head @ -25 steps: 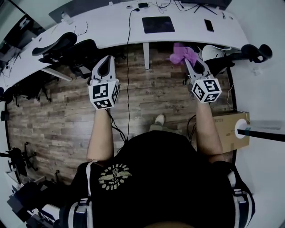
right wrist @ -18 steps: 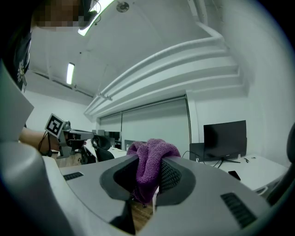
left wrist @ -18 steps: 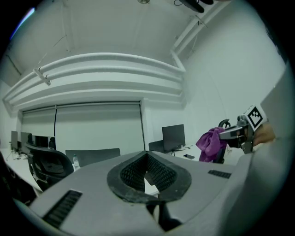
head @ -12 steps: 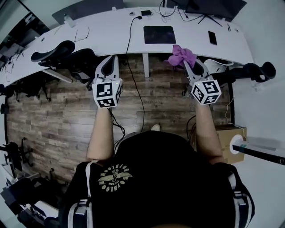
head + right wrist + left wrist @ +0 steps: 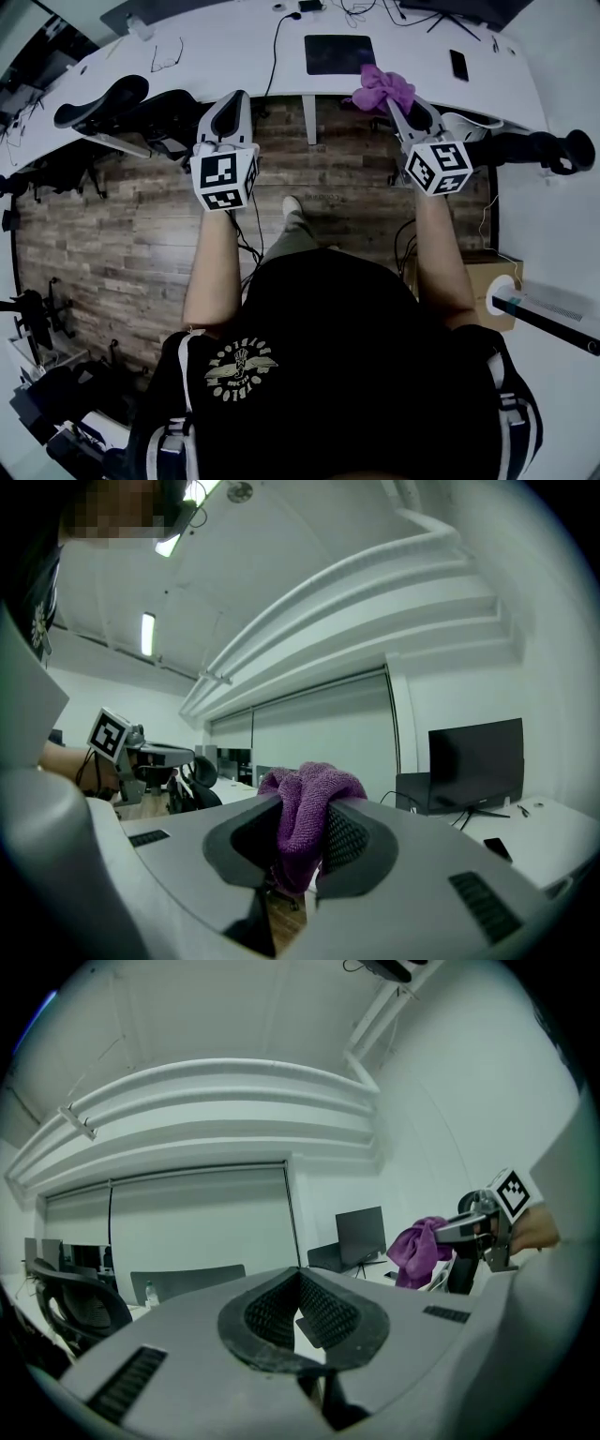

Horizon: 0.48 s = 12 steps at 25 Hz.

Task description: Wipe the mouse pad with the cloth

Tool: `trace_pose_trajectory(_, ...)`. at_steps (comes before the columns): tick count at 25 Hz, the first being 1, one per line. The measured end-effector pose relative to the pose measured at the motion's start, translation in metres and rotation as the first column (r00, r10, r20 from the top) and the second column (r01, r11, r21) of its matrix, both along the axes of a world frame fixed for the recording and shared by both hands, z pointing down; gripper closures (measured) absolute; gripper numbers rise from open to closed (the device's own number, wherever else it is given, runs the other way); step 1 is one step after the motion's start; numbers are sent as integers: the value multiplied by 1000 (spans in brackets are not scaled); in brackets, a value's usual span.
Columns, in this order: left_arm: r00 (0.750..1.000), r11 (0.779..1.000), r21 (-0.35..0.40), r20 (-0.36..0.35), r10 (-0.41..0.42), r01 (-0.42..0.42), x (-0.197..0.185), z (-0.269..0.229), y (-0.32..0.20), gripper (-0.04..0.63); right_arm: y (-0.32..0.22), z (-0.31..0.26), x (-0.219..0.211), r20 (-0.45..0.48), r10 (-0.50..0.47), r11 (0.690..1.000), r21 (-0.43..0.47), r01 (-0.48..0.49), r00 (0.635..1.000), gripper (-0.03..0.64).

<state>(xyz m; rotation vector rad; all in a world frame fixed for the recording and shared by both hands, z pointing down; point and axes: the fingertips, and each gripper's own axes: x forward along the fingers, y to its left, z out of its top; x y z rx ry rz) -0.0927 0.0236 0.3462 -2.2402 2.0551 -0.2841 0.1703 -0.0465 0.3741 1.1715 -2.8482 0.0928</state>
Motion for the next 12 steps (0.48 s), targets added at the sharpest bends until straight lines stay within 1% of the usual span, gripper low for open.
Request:
trace_pose_trajectory(5, 1000, 1000, -4, -26, 4, -4, -14, 6, -36, 594, -23, 5, -14, -15, 7, 1000, -3, -7, 1000, 537)
trace_pose_trajectory(7, 999, 1000, 2, -32, 20, -20, -13, 3, -53, 594, -36, 6, -15, -22, 12, 1000, -1, -12, 1000, 537)
trace_pose_trajectory(9, 999, 999, 8, -28, 42, -42, -13, 0, -71, 594, -52, 5, -16, -20, 26, 1000, -1, -26, 999, 537)
trace_pose_trajectory(12, 997, 998, -1, -18, 69, -69, -16, 4, -97, 594, -74, 6, -23, -20, 45, 999, -6, -45, 999, 537)
